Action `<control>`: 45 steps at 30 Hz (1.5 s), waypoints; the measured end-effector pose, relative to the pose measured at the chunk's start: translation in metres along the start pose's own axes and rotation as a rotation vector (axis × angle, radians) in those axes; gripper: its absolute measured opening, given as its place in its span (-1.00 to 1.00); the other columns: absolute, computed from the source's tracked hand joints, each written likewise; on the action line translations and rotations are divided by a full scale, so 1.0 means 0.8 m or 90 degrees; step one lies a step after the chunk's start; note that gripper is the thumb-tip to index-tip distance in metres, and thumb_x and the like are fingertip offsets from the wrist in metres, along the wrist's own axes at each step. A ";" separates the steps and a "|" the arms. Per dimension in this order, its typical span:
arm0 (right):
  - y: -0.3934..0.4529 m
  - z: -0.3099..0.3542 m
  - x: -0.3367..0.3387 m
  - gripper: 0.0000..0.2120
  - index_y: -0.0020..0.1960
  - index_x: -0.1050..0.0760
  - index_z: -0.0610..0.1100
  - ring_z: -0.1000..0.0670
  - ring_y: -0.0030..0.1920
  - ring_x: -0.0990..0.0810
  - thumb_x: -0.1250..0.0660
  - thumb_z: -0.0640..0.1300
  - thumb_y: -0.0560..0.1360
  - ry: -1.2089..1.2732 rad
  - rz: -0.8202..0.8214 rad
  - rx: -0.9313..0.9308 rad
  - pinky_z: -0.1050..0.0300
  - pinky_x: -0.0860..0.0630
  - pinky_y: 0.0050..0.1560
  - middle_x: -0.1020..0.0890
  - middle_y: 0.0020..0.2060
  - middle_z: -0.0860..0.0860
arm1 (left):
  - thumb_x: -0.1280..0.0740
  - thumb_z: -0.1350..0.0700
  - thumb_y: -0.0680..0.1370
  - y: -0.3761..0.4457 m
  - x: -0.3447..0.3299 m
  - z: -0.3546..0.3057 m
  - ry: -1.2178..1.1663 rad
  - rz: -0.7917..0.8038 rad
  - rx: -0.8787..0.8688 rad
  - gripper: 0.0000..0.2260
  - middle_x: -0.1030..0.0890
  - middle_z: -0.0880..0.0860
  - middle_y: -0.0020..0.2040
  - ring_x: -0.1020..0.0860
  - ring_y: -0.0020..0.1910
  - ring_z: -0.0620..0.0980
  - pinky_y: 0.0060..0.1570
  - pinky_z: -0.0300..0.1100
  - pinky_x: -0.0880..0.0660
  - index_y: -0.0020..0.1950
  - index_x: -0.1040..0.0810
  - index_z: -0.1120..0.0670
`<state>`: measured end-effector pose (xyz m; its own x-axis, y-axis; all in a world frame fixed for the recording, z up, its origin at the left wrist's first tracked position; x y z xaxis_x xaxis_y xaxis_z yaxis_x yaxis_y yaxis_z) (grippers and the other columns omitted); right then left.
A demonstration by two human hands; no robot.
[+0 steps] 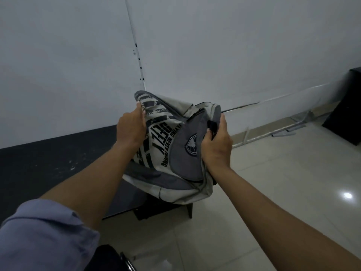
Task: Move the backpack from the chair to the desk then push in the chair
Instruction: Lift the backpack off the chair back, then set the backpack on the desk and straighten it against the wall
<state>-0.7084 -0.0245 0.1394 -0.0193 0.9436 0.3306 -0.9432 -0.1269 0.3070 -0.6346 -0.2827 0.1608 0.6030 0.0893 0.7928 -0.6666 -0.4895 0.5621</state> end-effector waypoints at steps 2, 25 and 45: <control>0.032 -0.005 -0.020 -0.38 0.64 -0.08 -0.06 -0.20 0.33 -0.52 -0.21 -0.22 0.64 0.002 0.014 -0.002 -0.09 -0.51 0.29 -0.54 0.37 -0.17 | -0.10 0.10 0.72 0.025 -0.012 0.005 0.022 0.010 0.009 -0.62 -0.65 0.32 -0.17 -0.60 -0.24 0.32 -0.28 0.06 -0.44 0.51 -0.38 0.20; 0.155 -0.092 -0.371 -0.34 0.65 -0.01 -0.10 -0.05 0.55 -0.24 -0.20 -0.32 0.63 0.073 -0.099 -0.212 0.70 -0.05 0.22 -0.24 0.59 -0.09 | -0.16 0.08 0.70 0.305 -0.307 0.201 -0.024 0.198 -0.179 -0.64 -0.66 0.36 -0.12 -0.61 -0.24 0.35 -0.28 0.10 -0.51 0.50 -0.43 0.10; 0.132 -0.189 -0.406 -0.23 0.62 0.03 -0.28 -0.23 0.63 0.12 -0.31 -0.11 0.58 -0.421 0.234 -0.105 -0.28 0.08 0.59 0.04 0.63 -0.25 | -0.13 -0.16 0.65 0.236 -0.378 0.239 -0.011 0.232 -0.126 -0.47 -0.60 0.19 0.30 -0.55 0.24 0.22 0.22 0.19 -0.47 0.55 -0.35 0.08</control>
<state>-0.8521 -0.2981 -0.0700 -0.1883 0.4640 0.8656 -0.9527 -0.3004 -0.0462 -0.8594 -0.5680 -0.0178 0.3185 -0.0749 0.9450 -0.9080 -0.3105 0.2814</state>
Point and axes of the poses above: each hand's wrist, its own y-axis towards the middle knuckle, its own x-axis out of the back of the hand, z = x × y, the point moved 4 cm from there along y, towards the middle knuckle
